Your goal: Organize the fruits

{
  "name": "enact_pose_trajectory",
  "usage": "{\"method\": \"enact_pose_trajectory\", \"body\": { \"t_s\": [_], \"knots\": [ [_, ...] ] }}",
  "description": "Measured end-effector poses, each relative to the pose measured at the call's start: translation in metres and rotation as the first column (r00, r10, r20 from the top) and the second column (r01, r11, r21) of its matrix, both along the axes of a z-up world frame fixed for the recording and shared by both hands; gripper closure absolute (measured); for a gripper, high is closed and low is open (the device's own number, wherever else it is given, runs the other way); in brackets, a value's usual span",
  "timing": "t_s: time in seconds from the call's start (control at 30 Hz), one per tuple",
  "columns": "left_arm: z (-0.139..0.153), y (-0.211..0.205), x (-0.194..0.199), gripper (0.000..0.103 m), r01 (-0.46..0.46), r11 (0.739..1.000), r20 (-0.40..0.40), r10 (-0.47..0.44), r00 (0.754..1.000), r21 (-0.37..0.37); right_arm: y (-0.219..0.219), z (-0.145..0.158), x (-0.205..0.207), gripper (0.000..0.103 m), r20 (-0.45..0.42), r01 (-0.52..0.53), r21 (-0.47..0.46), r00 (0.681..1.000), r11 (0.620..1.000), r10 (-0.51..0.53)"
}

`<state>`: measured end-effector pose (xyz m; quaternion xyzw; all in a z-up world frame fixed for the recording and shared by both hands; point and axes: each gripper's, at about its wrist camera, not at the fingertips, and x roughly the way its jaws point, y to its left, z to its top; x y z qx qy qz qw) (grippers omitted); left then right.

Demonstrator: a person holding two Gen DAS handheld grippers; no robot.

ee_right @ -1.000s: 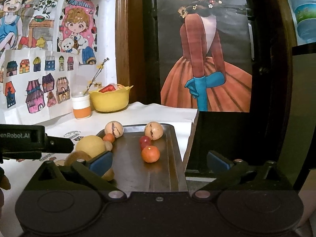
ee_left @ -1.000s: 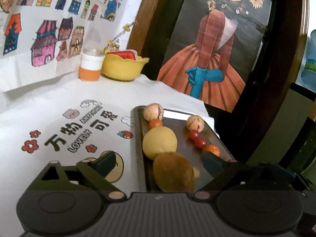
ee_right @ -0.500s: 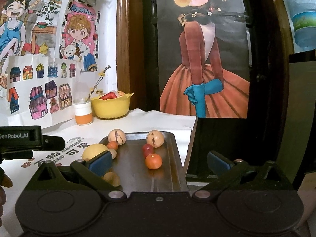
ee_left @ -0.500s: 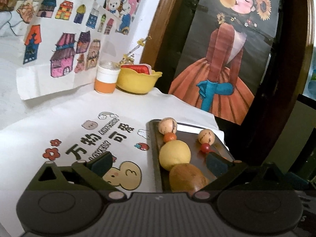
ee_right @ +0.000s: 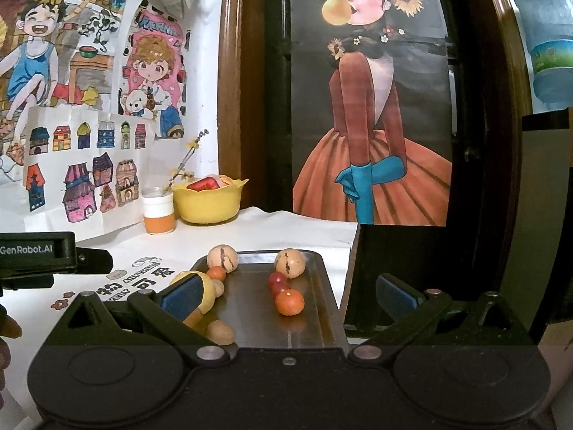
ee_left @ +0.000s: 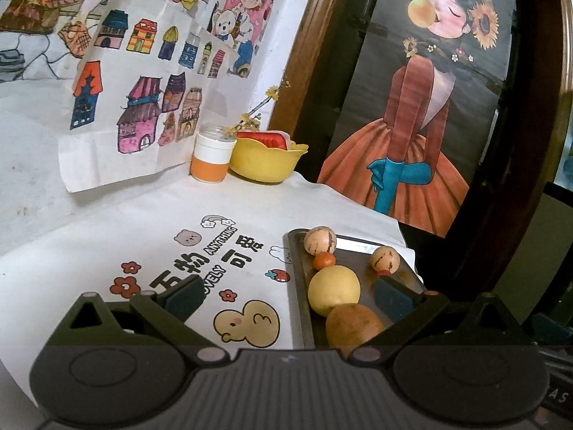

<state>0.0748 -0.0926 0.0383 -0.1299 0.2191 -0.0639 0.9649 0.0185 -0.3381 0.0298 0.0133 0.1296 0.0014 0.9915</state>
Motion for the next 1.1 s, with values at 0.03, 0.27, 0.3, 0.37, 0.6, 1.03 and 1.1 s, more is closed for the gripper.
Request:
{"method": "enact_pose_trajectory", "body": {
  "t_s": [0.03, 0.27, 0.3, 0.37, 0.6, 1.03, 1.1],
  "knots": [
    [0.001, 0.001, -0.001, 0.001, -0.002, 1.0, 0.003, 0.002, 1.0, 0.0, 0.001, 0.001, -0.001, 0.001, 0.001, 0.0, -0.002, 1.0, 1.0, 0.0],
    [0.005, 0.006, -0.011, 0.0, -0.009, 1.0, 0.019, 0.009, 1.0, 0.001, 0.008, 0.007, -0.01, 0.001, 0.012, 0.0, -0.009, 1.0, 1.0, 0.0],
    [0.005, 0.007, -0.013, 0.0, -0.011, 1.0, 0.02, 0.011, 1.0, 0.003, 0.009, 0.008, -0.011, 0.001, 0.012, -0.002, -0.01, 1.0, 1.0, 0.002],
    [0.005, 0.009, -0.016, 0.0, -0.014, 1.0, 0.023, 0.014, 1.0, 0.005, 0.011, 0.008, -0.015, 0.001, 0.013, -0.006, -0.012, 1.0, 1.0, 0.006],
    [0.005, 0.019, -0.026, 0.0, -0.034, 0.999, 0.03, 0.033, 0.999, 0.011, 0.02, 0.009, -0.024, 0.001, 0.012, -0.015, -0.024, 1.0, 1.0, 0.015],
    [-0.007, 0.038, -0.05, 0.0, -0.046, 0.997, 0.029, 0.044, 0.999, 0.054, 0.041, 0.001, -0.042, 0.001, 0.0, -0.041, -0.03, 0.999, 0.999, 0.041],
    [-0.009, 0.041, -0.054, 0.0, -0.044, 0.997, 0.036, 0.042, 0.998, 0.063, 0.045, -0.001, -0.046, 0.001, 0.003, -0.042, -0.02, 0.999, 0.999, 0.042]
  ]
}}
